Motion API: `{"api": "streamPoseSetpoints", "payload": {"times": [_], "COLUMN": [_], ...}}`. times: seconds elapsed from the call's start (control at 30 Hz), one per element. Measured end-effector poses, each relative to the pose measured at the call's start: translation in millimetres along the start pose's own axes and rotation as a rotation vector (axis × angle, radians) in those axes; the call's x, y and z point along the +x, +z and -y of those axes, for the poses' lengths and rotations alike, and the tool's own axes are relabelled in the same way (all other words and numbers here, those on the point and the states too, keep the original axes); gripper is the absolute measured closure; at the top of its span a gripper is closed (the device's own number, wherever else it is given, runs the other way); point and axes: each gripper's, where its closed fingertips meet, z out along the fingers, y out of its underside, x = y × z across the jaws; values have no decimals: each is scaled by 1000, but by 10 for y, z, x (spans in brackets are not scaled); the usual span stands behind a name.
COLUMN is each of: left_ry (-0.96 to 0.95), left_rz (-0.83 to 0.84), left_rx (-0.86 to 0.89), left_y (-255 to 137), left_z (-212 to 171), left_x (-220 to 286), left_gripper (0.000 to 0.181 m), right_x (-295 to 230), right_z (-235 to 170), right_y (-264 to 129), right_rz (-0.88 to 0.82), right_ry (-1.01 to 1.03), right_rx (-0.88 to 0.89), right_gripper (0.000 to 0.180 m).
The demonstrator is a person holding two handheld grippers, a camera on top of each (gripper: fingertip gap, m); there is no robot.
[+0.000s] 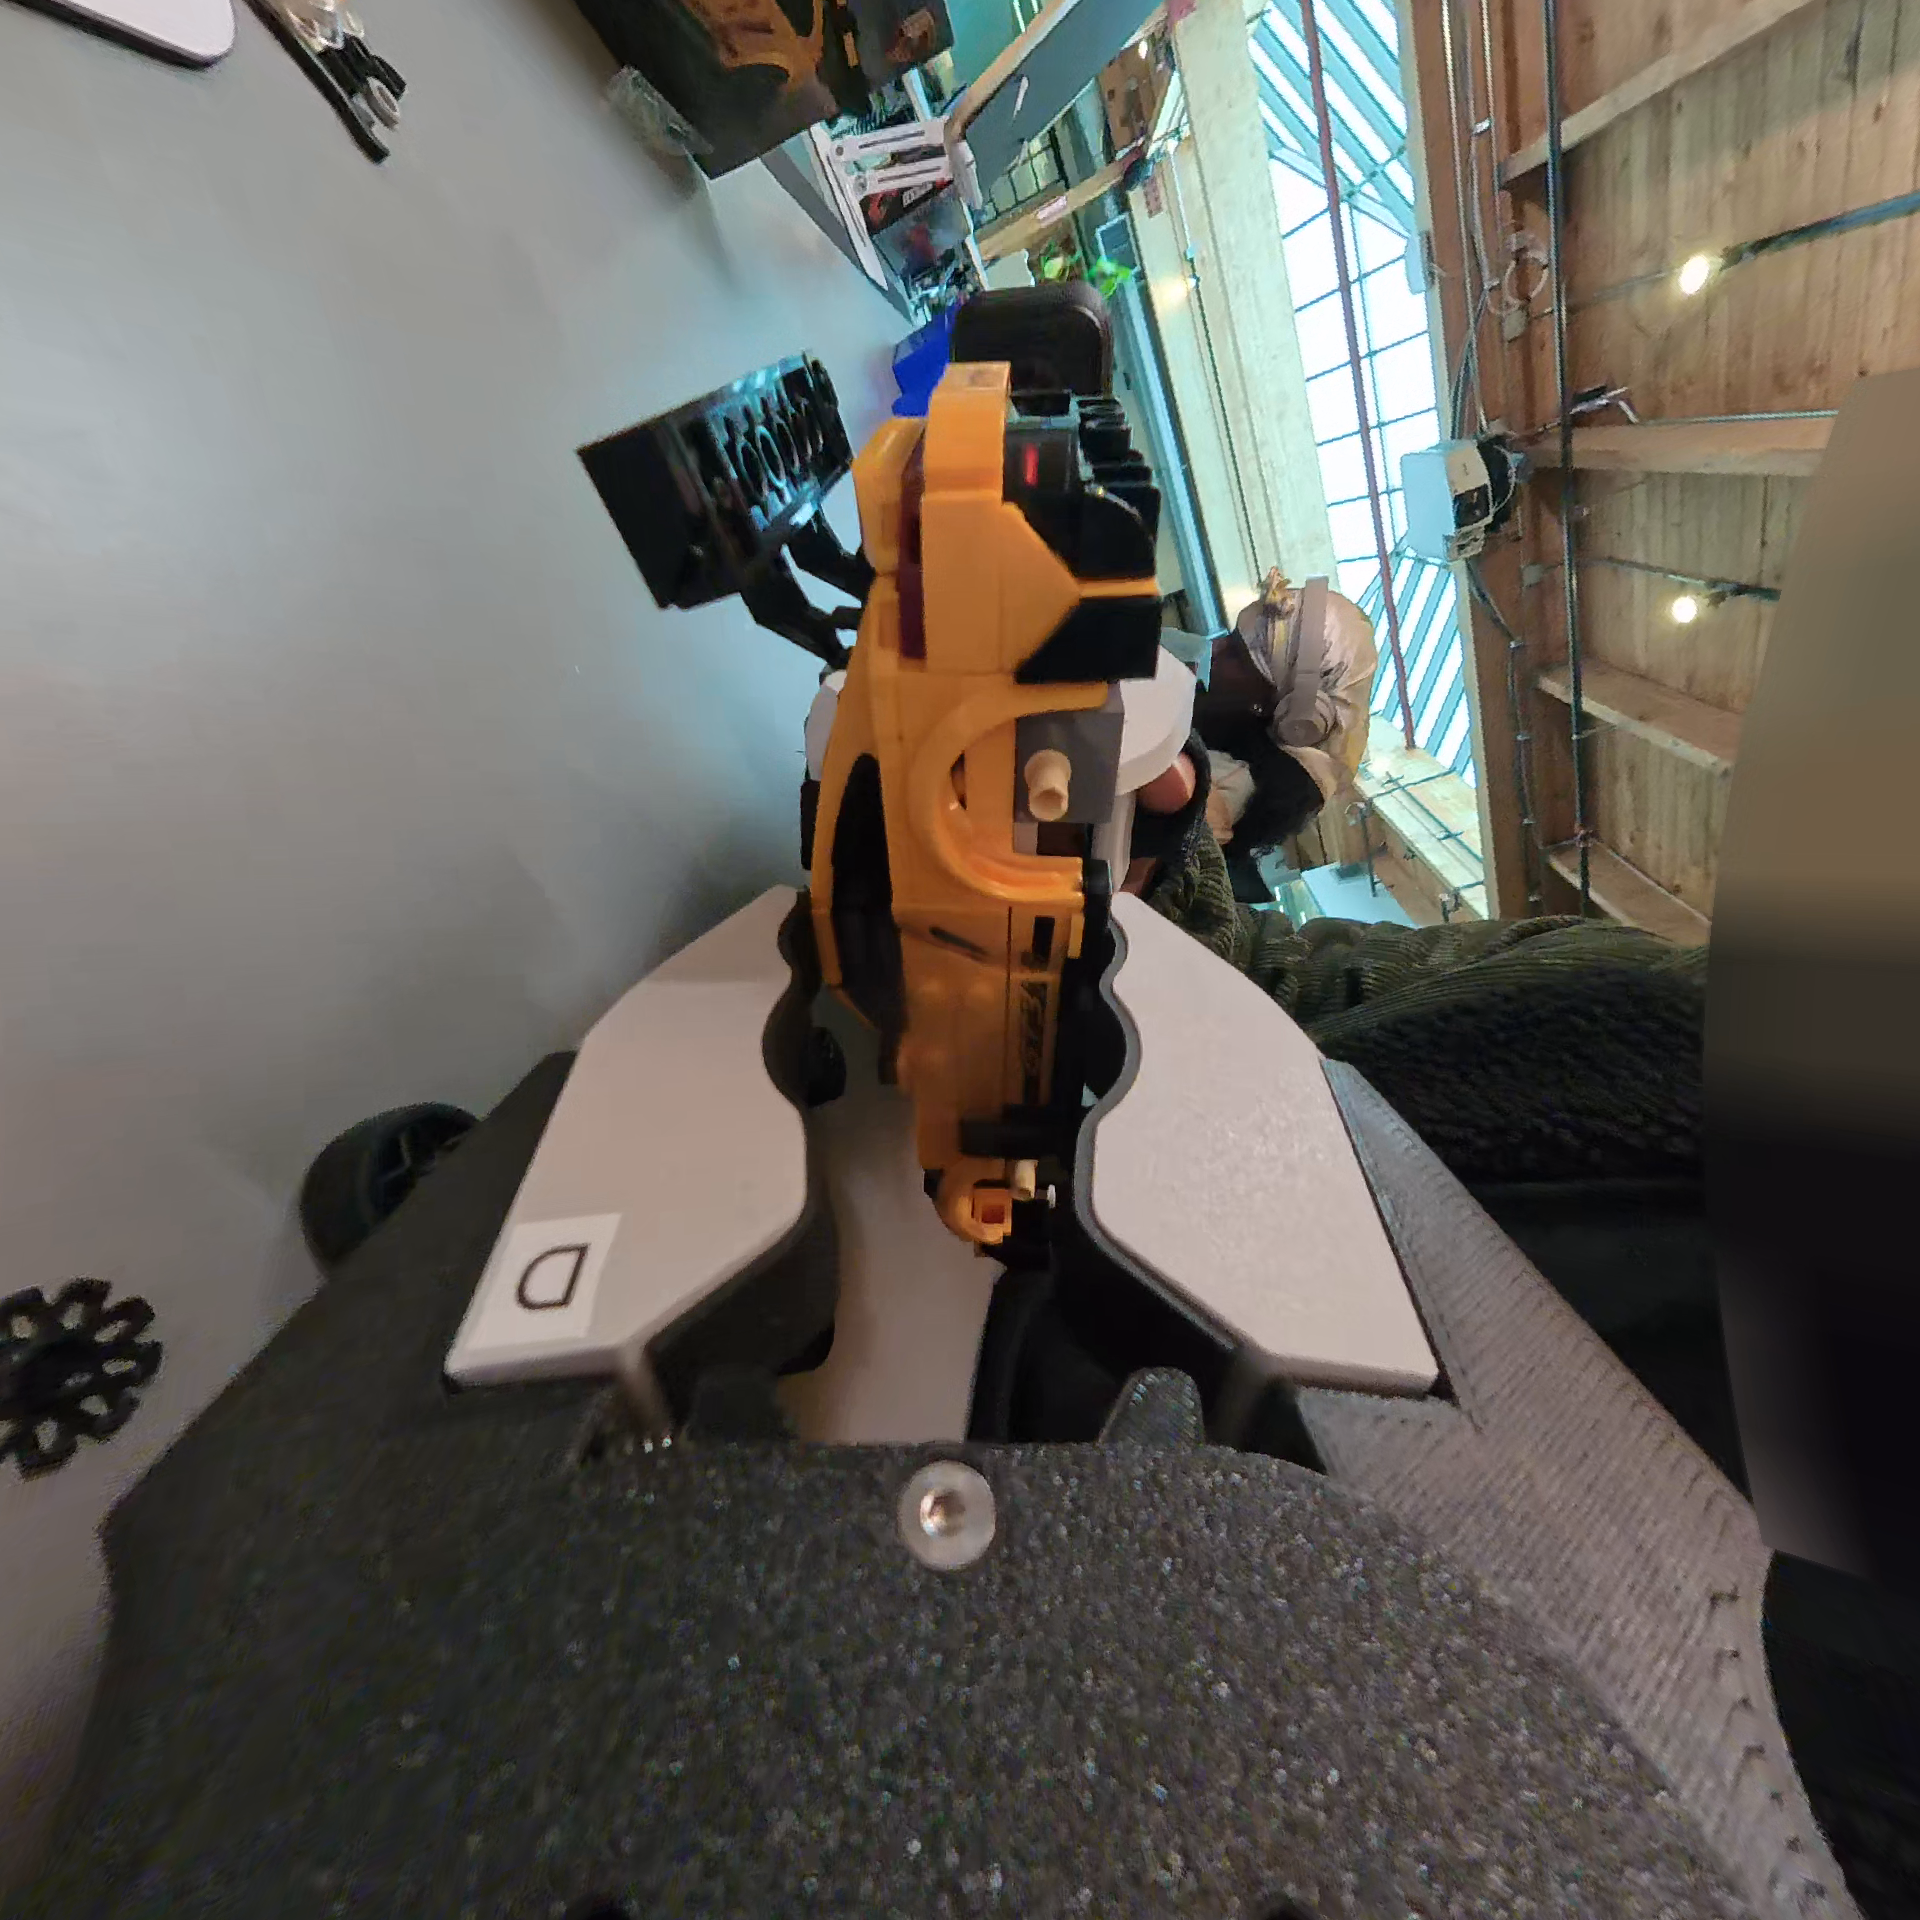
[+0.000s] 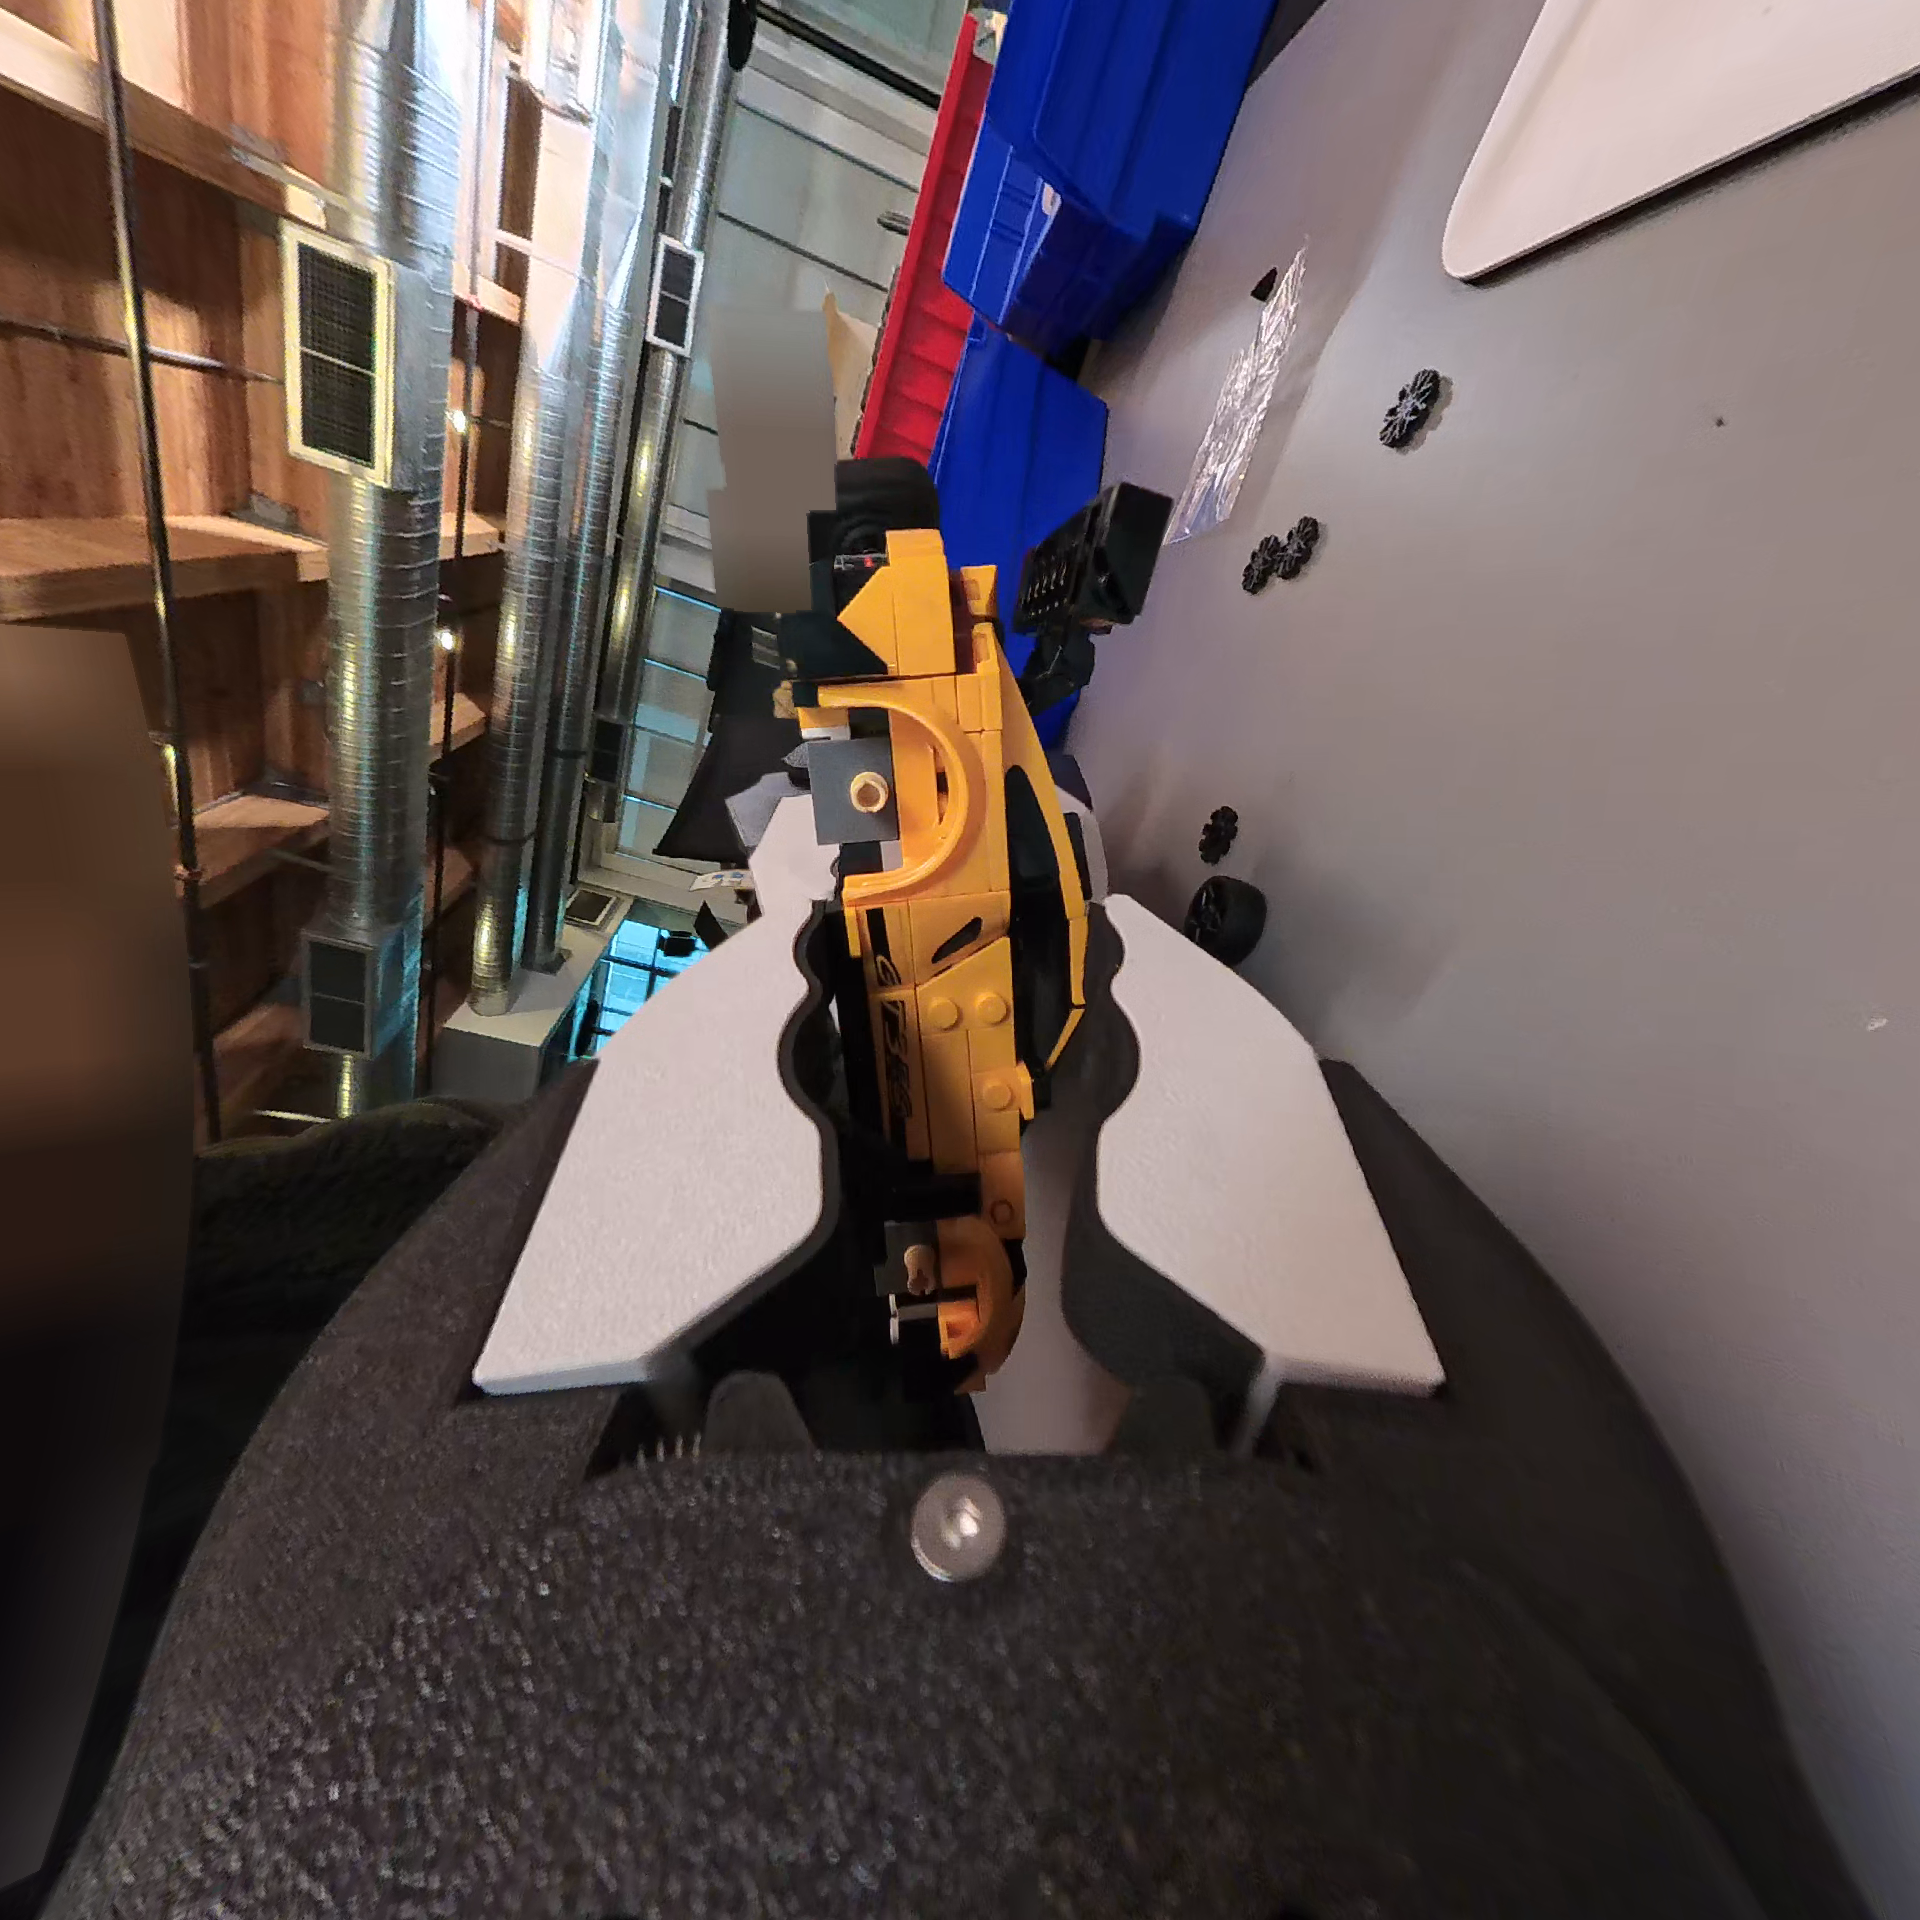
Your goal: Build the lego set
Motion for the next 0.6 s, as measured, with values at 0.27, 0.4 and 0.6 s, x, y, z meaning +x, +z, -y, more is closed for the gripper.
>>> {"api": "streamPoseSetpoints", "payload": {"times": [0.27, 0.4, 0.6], "left_ry": [-60, -77, -76], "left_rz": [-52, -64, -71], "left_rx": [141, 212, 295], "left_y": [-18, -55, -185], "left_z": [97, 116, 197], "left_x": [56, 84, 73], "left_gripper": [132, 132, 132], "right_x": [-77, -99, -267], "right_z": [67, 114, 61], "right_y": [-14, -115, -261], "right_rz": [2, -25, -55], "right_ry": [-94, -188, -498], "right_rx": [2, 15, 10], "right_gripper": [133, 132, 158]}}
